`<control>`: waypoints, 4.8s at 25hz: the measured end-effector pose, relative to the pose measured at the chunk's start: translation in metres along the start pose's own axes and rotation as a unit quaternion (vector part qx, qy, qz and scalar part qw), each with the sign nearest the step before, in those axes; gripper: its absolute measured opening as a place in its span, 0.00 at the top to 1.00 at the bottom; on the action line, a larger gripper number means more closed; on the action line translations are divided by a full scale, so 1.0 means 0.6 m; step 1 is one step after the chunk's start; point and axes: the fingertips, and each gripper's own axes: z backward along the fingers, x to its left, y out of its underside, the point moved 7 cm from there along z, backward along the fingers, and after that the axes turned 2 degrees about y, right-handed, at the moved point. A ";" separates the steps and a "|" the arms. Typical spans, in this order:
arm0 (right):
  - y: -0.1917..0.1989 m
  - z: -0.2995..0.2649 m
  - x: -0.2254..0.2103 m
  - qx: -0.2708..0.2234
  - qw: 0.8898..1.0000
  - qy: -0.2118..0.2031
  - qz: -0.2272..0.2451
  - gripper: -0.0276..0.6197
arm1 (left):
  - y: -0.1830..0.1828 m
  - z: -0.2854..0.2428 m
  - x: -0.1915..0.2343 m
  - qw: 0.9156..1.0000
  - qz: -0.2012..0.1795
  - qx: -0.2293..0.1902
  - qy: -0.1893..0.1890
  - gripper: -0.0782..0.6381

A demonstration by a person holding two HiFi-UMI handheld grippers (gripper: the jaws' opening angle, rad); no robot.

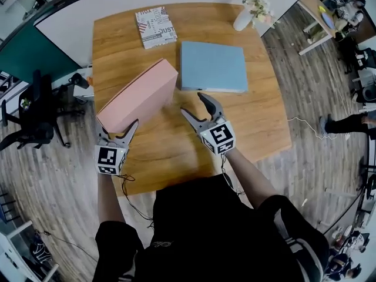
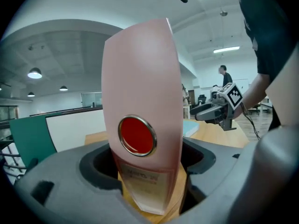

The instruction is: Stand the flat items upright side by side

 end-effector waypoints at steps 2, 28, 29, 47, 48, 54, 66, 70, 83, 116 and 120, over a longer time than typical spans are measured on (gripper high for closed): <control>0.005 0.001 -0.015 0.002 1.000 -0.004 -0.003 0.47 | 0.000 0.002 -0.016 0.999 0.013 0.006 -0.039 0.36; 0.037 0.083 -0.210 0.014 1.000 -0.022 -0.016 0.48 | -0.026 -0.050 -0.168 0.903 0.154 0.045 -0.398 0.34; 0.038 0.087 -0.216 0.015 1.000 -0.021 -0.018 0.49 | -0.028 -0.052 -0.172 0.901 0.154 0.046 -0.403 0.34; 0.070 0.115 -0.272 0.019 0.998 -0.034 -0.045 0.48 | -0.024 -0.018 -0.235 0.874 0.198 0.080 -0.436 0.30; 0.074 0.119 -0.279 0.019 0.998 -0.034 -0.048 0.49 | -0.019 -0.018 -0.252 0.873 0.206 0.088 -0.434 0.30; 0.109 0.156 -0.350 0.036 0.996 -0.008 -0.081 0.48 | -0.021 -0.146 -0.347 0.922 0.210 0.118 -0.302 0.31; 0.171 0.122 -0.488 0.115 0.969 0.087 -0.201 0.46 | -0.055 -0.497 -0.188 0.956 0.201 0.192 -0.092 0.28; 0.195 0.071 -0.513 0.155 0.956 0.091 -0.231 0.41 | -0.029 -0.549 -0.143 0.943 0.235 0.222 -0.072 0.27; 0.235 0.009 -0.531 0.228 0.927 0.082 -0.286 0.39 | 0.027 -0.590 -0.136 0.912 0.306 0.274 -0.008 0.30; 0.306 0.345 -0.341 0.236 0.912 0.142 -0.305 0.44 | 0.061 -0.378 -0.408 0.909 0.267 0.316 0.047 0.32; 0.316 0.377 -0.319 0.241 0.912 0.135 -0.305 0.44 | 0.070 -0.343 -0.439 0.905 0.273 0.324 0.043 0.32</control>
